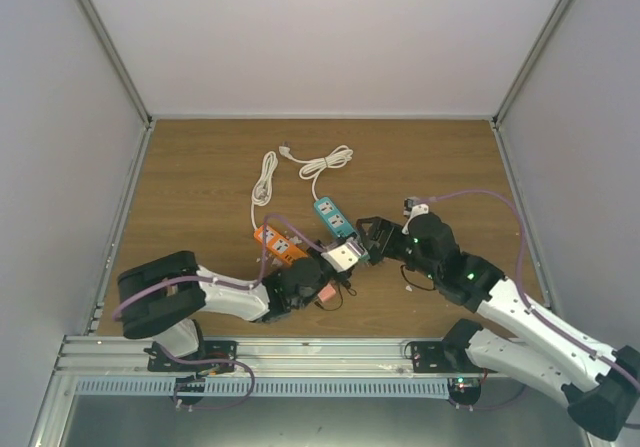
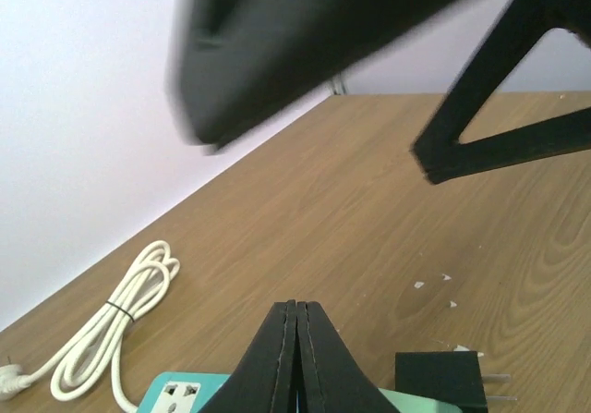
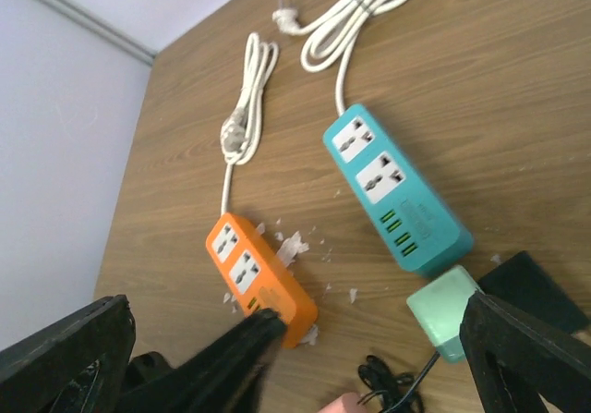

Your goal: Insert the plug

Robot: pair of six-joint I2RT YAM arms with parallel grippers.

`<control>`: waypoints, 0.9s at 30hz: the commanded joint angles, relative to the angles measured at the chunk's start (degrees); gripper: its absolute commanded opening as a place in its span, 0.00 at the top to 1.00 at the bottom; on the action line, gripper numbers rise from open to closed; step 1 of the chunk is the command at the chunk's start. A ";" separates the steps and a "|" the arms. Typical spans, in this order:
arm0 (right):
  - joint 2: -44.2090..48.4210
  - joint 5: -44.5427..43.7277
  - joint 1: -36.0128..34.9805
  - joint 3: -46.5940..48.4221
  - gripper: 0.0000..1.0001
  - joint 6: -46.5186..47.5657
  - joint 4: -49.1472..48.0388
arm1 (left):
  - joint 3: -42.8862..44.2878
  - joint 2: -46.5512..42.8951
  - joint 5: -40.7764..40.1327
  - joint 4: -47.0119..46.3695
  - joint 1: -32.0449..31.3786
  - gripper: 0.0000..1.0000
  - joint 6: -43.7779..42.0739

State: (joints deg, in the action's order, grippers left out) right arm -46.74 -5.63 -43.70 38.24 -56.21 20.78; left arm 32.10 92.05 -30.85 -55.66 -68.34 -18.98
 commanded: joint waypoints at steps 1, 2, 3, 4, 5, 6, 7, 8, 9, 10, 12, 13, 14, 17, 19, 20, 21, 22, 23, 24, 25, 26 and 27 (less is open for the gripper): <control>4.33 -7.97 0.24 0.47 0.01 0.75 2.50 | -0.26 -6.75 6.53 7.39 3.45 1.00 6.29; 5.90 -8.94 0.20 0.05 0.00 0.81 2.48 | -0.07 -8.33 7.39 9.53 4.30 1.00 6.89; 7.47 -9.74 0.20 -0.57 0.00 0.85 2.51 | 0.57 -9.75 8.18 12.91 5.36 1.00 7.81; 8.99 -10.10 0.26 -1.00 0.00 0.97 2.49 | 1.29 -11.25 8.76 16.28 6.34 0.99 8.81; 10.18 -10.49 0.23 -1.39 0.00 1.15 2.74 | 1.79 -13.35 9.28 19.26 7.14 0.94 9.98; 11.14 -10.93 0.21 -1.67 0.00 1.32 3.42 | 1.78 -14.32 9.65 21.50 7.95 0.86 11.38; 11.73 -11.42 0.20 -2.09 0.00 1.31 4.53 | 1.33 -16.65 9.79 23.04 8.56 0.72 12.91; 11.90 -11.45 0.20 -2.90 0.00 1.20 5.50 | 0.63 -18.55 10.38 24.41 9.18 0.64 14.47; 11.74 -11.11 0.20 -3.85 0.00 1.37 6.48 | -0.28 -20.38 11.54 25.47 9.84 0.55 15.76; 11.45 -10.36 0.21 -4.69 0.00 1.66 7.14 | -1.07 -22.16 13.30 26.47 10.43 0.40 17.05; 11.27 -8.96 0.22 -5.81 0.00 2.32 8.40 | -1.38 -23.74 20.83 30.53 12.12 0.21 18.77; 11.91 -8.73 0.20 -6.27 0.00 2.60 8.92 | -0.51 -23.42 26.06 32.64 12.68 0.15 19.57; 13.22 -8.71 0.20 -6.74 0.00 2.70 9.25 | 0.45 -22.62 28.67 34.34 12.81 0.11 20.83; 19.47 -9.63 0.20 -7.76 0.01 3.31 10.05 | 3.27 -18.85 33.98 37.02 12.80 0.01 24.20; 23.26 -10.53 0.24 -7.36 0.01 4.55 11.43 | 3.72 -16.60 33.09 37.92 12.63 0.01 26.61; 25.03 -10.92 0.24 -7.23 0.00 5.06 12.39 | 3.76 -15.87 31.67 38.36 12.61 0.01 27.91; 25.91 -11.02 0.25 -7.33 0.01 5.56 13.18 | 3.84 -15.26 28.29 39.28 12.61 0.01 29.65; 26.28 -10.57 0.25 -7.84 0.01 6.18 13.54 | 3.89 -14.94 25.60 40.26 12.69 0.01 31.30; 26.19 -9.15 0.18 -8.54 0.00 6.93 13.08 | 3.78 -14.93 23.47 41.15 12.78 0.01 32.83; 25.32 -6.60 0.12 -9.56 0.00 7.74 11.75 | 3.33 -15.38 22.23 41.40 13.00 0.01 34.30; 23.51 -4.55 0.10 -10.38 0.00 7.89 10.62 | 2.73 -16.09 21.72 41.15 13.11 0.01 35.63; 21.30 -2.71 0.10 -11.37 0.00 8.11 9.40 | 1.84 -17.09 21.63 40.54 13.30 0.01 36.93; 18.80 -1.26 0.16 -12.38 0.00 8.80 7.87 | 0.90 -18.89 21.58 39.92 13.44 0.01 38.30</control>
State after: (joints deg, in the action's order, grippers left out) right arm -21.93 -12.82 -43.68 29.52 -50.65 31.38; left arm 34.57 76.99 -5.72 -14.31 -55.53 11.51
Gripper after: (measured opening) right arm 0.995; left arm 0.990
